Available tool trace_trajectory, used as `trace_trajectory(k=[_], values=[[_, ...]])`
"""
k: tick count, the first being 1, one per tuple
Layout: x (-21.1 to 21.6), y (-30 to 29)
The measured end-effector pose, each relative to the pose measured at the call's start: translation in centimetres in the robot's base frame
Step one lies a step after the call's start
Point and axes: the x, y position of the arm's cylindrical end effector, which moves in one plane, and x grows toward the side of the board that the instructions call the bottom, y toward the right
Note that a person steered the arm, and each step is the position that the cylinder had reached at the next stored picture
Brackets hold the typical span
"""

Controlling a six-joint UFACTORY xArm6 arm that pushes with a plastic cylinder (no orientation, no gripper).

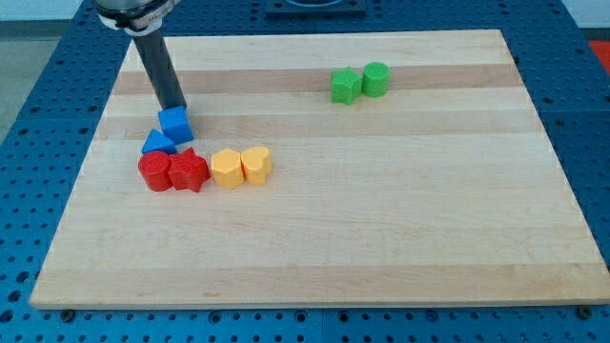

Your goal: Place arm on left to blue triangle

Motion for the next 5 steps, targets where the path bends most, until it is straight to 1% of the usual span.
trace_trajectory(k=[1, 4, 5], values=[[-0.4, 0.2], [-5.4, 0.2], [-5.7, -0.8]])
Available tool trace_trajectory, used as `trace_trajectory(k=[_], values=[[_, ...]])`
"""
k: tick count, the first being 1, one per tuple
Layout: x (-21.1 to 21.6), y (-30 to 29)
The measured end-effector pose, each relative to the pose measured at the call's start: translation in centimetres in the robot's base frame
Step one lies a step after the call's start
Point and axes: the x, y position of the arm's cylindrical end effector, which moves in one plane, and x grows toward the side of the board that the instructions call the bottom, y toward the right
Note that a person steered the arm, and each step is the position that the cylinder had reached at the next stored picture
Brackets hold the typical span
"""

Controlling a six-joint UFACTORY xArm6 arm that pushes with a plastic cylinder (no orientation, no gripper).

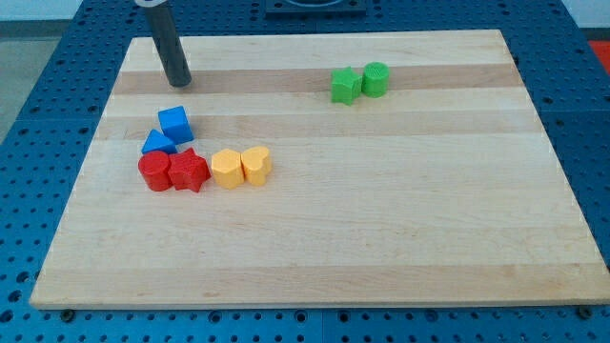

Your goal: Place arm on left to blue triangle

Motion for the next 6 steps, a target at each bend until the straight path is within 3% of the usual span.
trace_trajectory(k=[2, 6], values=[[2.4, -3.7], [12.1, -5.2]])
